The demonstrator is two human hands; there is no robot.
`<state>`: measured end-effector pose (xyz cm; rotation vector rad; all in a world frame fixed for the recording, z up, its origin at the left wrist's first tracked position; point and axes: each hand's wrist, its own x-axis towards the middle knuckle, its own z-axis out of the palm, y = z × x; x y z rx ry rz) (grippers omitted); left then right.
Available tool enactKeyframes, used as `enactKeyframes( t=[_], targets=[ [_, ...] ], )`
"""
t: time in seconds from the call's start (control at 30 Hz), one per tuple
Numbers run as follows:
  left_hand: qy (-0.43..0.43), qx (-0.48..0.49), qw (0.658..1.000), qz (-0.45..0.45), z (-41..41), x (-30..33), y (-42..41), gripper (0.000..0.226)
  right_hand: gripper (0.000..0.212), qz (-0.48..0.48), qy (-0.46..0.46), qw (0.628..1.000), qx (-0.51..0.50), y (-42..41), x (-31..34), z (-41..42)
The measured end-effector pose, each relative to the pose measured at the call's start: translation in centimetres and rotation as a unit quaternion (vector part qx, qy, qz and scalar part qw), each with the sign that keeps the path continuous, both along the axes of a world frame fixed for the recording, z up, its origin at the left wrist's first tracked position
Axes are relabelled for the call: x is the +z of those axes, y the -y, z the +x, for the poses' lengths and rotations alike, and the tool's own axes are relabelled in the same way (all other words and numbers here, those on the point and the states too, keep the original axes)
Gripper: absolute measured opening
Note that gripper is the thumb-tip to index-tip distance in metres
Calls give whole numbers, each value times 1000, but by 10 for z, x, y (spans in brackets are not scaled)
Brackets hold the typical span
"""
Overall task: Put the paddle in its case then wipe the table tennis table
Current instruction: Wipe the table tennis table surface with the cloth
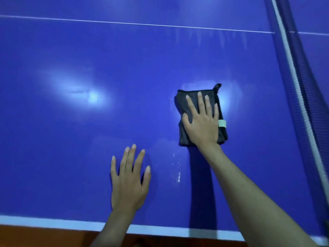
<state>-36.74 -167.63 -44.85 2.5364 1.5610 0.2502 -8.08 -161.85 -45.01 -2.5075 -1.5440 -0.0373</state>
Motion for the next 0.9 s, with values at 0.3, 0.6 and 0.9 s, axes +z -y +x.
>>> enactKeyframes(
  t=[0.3,0.6,0.9],
  targets=[
    [185,-3,982,-41,-7,9,3,54,67,-30,-8,999,15,149,-2,-150],
    [153,-20,988,-1,-73,25,-5,48,70,-56,2,998,3,240,0,-234],
    [-13,-3,998,55,-104,1,-30,54,69,-31,-1,1000,-2,151,2,-184]
  ],
)
